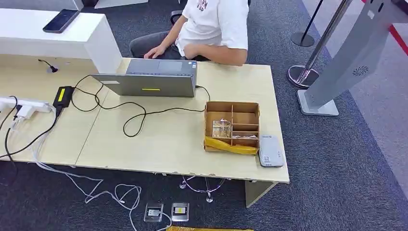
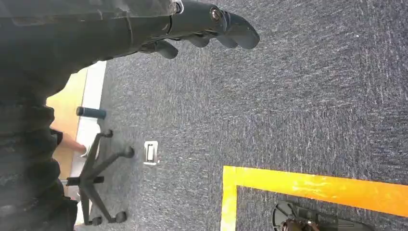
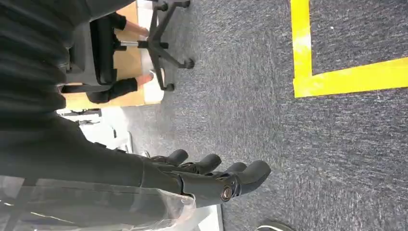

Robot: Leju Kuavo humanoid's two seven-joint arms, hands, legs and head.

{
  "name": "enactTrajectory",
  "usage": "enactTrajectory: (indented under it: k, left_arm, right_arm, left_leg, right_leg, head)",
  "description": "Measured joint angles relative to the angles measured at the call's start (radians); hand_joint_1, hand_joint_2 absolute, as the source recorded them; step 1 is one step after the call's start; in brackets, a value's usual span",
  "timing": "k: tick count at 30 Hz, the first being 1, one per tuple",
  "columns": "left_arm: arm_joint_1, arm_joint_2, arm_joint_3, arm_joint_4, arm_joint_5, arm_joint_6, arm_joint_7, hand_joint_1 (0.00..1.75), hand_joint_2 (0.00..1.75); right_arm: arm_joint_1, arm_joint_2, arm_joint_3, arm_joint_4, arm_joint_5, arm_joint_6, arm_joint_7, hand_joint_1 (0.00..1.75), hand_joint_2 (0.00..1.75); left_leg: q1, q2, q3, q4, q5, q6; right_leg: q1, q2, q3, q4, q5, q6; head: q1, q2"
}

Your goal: Pass the card to the sensor for recognition and then transmit it.

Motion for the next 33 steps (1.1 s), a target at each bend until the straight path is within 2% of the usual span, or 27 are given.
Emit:
enactTrajectory:
  k: [33]
  left_arm:
    - [-0.001,-0.008,-0.006,0.0,0.0,-0.002,-0.001,0.0,1.75]
  right_arm:
    - [0.0,0.0,0.001,0.006,0.0,-0.007,-0.004,0.0,1.75]
  left_leg:
    - [0.0,0.0,0.0,0.0,0.0,0.0]
  right_leg:
    - [0.0,0.0,0.0,0.0,0.0,0.0]
  head:
    - [0.0,0.0]
